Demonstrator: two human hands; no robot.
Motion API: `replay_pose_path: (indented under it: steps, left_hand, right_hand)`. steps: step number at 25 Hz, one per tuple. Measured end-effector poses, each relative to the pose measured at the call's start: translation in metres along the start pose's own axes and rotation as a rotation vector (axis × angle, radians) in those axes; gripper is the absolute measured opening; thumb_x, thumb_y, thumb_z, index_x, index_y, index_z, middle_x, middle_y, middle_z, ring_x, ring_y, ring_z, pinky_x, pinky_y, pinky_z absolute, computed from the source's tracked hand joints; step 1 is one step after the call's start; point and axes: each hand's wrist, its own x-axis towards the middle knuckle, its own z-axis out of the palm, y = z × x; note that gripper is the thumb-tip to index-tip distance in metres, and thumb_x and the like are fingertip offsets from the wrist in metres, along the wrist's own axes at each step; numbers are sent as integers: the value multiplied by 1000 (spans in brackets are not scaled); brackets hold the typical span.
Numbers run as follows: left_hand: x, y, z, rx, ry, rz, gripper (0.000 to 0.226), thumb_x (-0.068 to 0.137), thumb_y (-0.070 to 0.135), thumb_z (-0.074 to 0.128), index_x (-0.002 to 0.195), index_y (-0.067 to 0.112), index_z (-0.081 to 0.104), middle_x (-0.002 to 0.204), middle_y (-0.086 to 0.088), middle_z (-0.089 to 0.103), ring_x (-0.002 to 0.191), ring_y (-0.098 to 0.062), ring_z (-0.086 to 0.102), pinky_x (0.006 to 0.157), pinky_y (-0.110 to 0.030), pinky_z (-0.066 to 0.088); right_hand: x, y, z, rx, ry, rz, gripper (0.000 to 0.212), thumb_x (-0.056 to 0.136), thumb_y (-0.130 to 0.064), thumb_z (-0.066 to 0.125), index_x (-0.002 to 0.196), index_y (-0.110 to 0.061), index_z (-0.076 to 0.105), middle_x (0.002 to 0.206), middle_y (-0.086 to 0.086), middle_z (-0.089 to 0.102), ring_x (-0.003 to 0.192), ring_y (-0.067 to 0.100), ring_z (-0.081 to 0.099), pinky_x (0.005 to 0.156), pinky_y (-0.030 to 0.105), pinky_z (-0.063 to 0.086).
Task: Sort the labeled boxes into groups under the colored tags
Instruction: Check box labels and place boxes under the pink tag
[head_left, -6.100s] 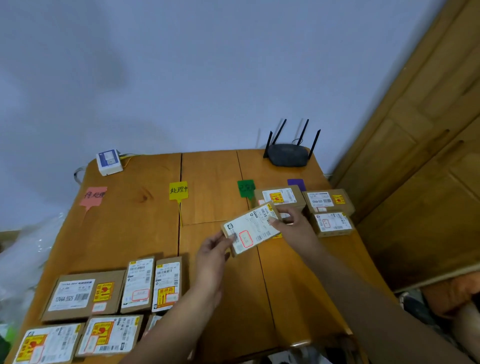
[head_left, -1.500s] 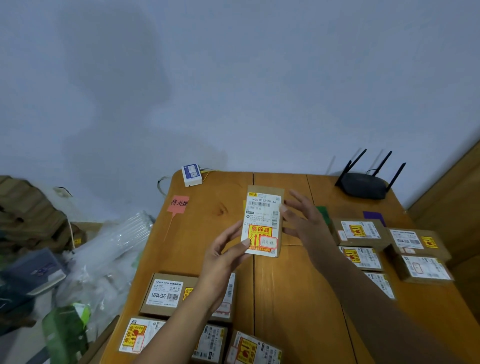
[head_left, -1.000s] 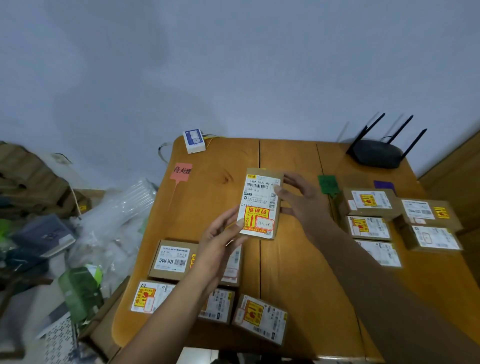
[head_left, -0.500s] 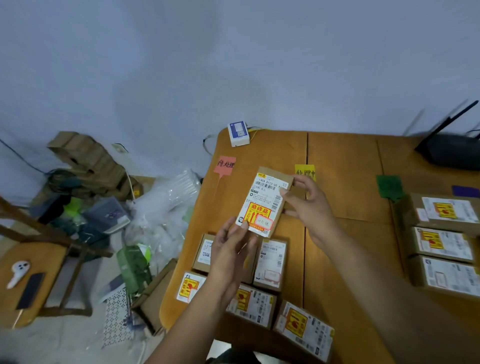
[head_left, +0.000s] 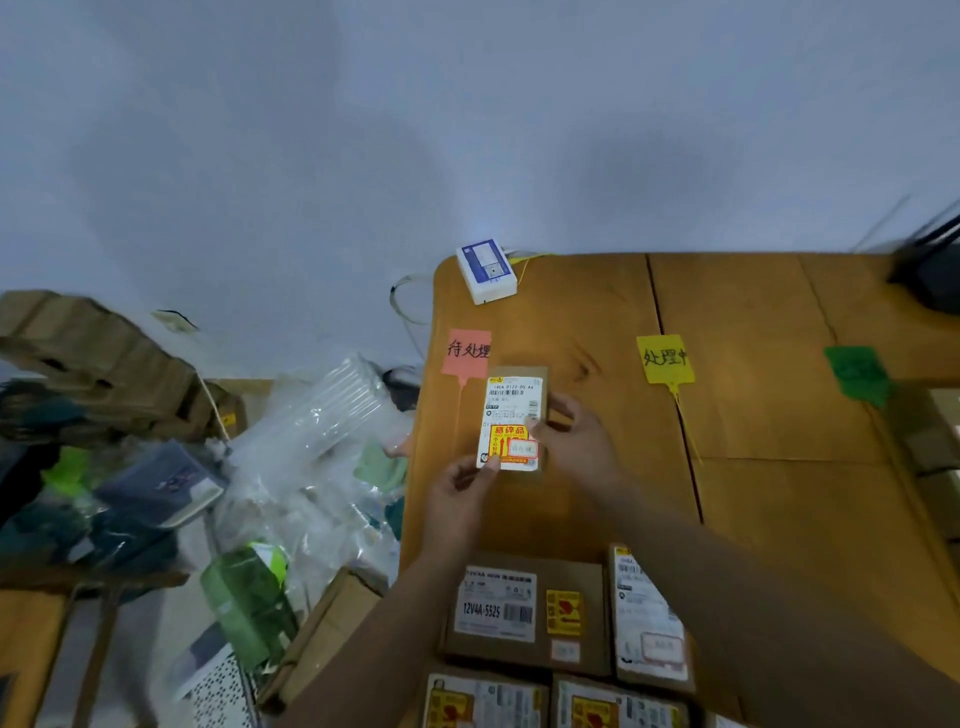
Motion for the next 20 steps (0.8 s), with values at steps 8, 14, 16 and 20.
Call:
replay_pose_path:
  steps: [8, 14, 16, 20]
  left_hand:
    - [89, -43, -17, 251, 60, 6, 14, 91, 51, 68, 104, 46, 71, 83, 35, 67, 87, 13, 59, 68, -16, 39]
    - [92, -45, -14, 234, 92, 22, 43, 88, 52, 72, 127, 34, 67, 104, 25, 68, 97, 5, 61, 69, -16, 39]
    - [84, -39, -14, 223, 146, 31, 47, 88, 49, 74, 131, 33, 63, 108, 26, 66, 104, -3, 64, 73, -16, 42]
    - [44, -24, -2, 200, 254, 49, 61, 87, 45, 77, 141, 29, 54, 135, 4, 62, 123, -17, 58, 100, -40, 51]
  right_hand:
    - [61, 37, 57, 38, -44, 99, 58, 95, -17, 70, 150, -20, 51, 141, 4, 66, 117, 22, 69, 102, 46, 56]
    - [68, 38, 60, 114, -36, 89, 54, 97, -22, 68, 148, -18, 52, 144, 5, 63, 102, 5, 67, 84, 25, 58]
    - [59, 35, 54, 115, -37, 100, 57, 97, -25, 68, 151, -20, 48, 150, 2, 57, 98, -1, 61, 72, 12, 50]
    - [21, 32, 20, 103, -35, 86, 62, 96, -33, 68, 153, -23, 44, 156, -1, 48, 131, 10, 47, 96, 27, 41]
